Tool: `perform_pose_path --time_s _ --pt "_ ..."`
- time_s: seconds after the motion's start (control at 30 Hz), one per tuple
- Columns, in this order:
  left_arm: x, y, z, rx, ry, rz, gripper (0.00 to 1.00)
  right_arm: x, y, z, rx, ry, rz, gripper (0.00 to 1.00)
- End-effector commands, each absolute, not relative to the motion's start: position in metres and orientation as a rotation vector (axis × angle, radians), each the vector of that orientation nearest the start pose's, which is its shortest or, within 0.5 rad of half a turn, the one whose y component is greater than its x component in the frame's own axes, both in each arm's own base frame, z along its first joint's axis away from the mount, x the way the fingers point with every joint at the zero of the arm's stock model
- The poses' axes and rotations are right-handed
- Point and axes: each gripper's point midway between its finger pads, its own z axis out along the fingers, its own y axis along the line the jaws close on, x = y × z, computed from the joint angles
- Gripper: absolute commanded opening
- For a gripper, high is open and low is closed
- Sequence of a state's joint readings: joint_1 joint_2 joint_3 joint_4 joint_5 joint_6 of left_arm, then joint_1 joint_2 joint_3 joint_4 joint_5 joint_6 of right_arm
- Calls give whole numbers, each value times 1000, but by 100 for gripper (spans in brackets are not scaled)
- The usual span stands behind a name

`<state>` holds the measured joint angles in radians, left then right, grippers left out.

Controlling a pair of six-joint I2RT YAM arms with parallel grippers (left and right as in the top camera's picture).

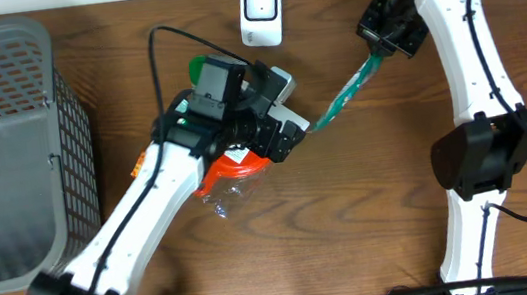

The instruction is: Scan the item barcode

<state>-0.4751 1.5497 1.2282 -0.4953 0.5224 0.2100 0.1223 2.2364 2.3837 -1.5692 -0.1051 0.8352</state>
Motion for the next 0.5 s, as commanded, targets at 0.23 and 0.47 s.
perform_pose_path --time_s 0.23,0.47 --pt "334 -285 207 1033 2001 -632 90 462 93 181 1014 2820 348 2" --pt "343 -283 197 940 2007 -621 90 471 113 186 975 2801 483 2"
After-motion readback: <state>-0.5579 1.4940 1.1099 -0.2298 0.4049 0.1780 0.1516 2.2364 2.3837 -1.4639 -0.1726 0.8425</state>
